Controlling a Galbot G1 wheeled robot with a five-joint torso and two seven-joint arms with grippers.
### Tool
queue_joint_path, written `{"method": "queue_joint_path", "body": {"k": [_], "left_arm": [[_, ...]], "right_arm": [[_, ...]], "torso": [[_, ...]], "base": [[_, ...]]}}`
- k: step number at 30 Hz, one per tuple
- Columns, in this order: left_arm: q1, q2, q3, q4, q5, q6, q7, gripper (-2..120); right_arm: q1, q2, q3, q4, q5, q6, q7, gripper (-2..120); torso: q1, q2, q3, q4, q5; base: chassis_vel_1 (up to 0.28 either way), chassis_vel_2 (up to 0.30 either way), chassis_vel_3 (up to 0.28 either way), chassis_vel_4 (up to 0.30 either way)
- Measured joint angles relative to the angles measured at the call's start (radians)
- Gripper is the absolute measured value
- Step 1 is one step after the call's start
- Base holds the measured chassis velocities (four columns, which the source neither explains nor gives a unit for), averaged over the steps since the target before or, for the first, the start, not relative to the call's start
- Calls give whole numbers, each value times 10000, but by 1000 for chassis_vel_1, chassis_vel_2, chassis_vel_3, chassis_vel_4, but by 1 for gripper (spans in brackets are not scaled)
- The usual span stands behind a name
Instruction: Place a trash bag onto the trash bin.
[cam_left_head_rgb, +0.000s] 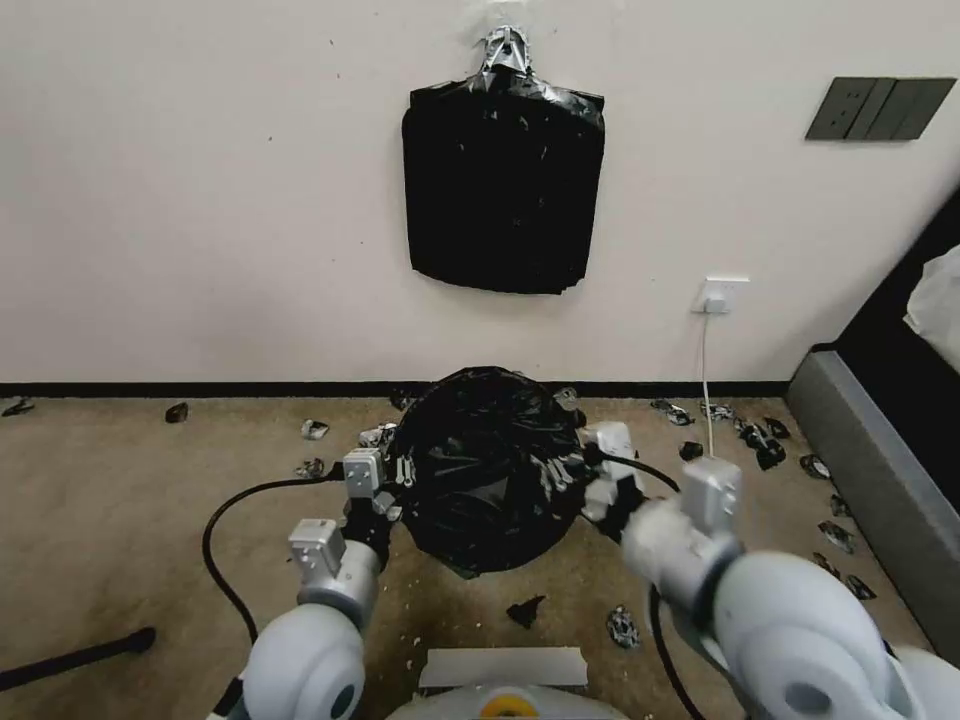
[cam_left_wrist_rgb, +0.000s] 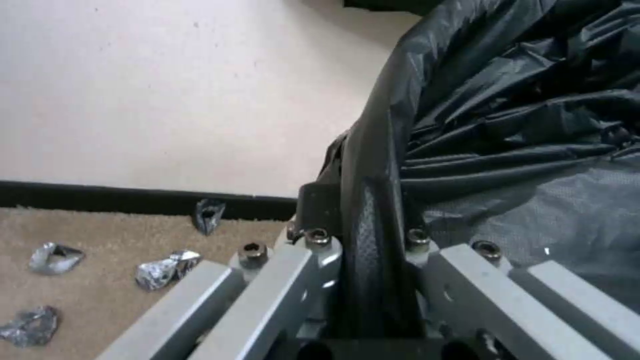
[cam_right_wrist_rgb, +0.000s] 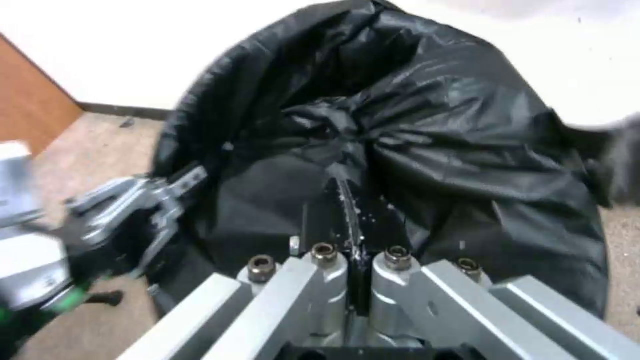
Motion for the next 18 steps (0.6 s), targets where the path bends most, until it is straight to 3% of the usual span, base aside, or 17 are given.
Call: {"method": "queue_joint_path", "body": {"k": [18], "left_arm": [[552, -209, -15, -513, 650, -152, 321, 4]], "right_arm": [[1771, 1394, -2075, -1823, -377, -964, 1739, 0]], "torso": [[0, 0, 0, 0, 0]], "base": [[0, 0, 0, 0]]}}
